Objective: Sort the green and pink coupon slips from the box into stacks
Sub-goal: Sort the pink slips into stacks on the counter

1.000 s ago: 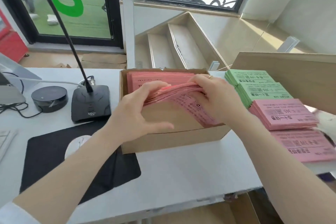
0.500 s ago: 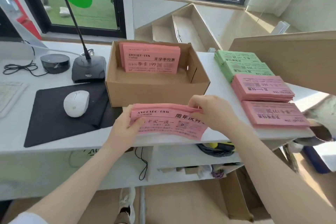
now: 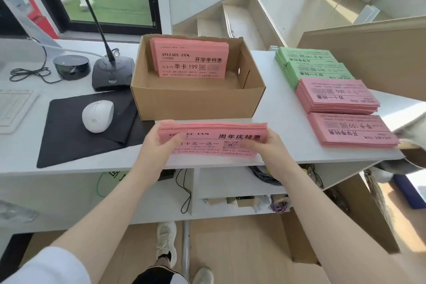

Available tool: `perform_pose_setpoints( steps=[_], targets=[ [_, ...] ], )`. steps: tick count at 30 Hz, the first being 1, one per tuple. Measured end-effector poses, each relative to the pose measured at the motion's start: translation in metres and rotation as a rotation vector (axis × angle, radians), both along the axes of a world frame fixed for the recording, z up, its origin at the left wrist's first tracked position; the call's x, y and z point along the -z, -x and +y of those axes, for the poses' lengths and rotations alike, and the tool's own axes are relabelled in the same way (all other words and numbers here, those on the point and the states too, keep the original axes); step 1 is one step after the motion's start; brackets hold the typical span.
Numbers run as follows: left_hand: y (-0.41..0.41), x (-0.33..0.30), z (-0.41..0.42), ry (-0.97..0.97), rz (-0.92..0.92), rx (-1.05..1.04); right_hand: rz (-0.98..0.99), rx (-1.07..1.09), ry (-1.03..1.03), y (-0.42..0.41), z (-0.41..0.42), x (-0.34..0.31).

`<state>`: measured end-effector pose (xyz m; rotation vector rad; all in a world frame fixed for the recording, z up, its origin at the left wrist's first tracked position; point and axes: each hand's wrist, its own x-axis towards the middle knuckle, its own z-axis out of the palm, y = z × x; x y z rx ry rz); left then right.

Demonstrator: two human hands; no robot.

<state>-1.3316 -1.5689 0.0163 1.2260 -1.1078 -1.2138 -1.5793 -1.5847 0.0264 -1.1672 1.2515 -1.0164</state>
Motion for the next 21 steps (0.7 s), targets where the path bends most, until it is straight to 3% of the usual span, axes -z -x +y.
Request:
perform_pose_setpoints(
  steps=[8, 13, 19, 21],
  targets=[
    [0.016, -0.009, -0.005, 0.136, 0.034, -0.003, -0.066, 0.189, 0.159, -0.007, -0.014, -0.009],
    [0.012, 0.006, -0.012, 0.036, -0.073, 0.074, 0.008, 0.106, 0.046, 0.001, -0.013, 0.008],
    [0.016, 0.012, -0.011, 0.062, -0.044, 0.080, 0.005, 0.066, 0.087, 0.010, -0.011, 0.013],
    [0.016, 0.016, -0.011, 0.070, -0.117, 0.083, 0.005, 0.042, 0.098, 0.008, -0.009, 0.016]
  ],
)
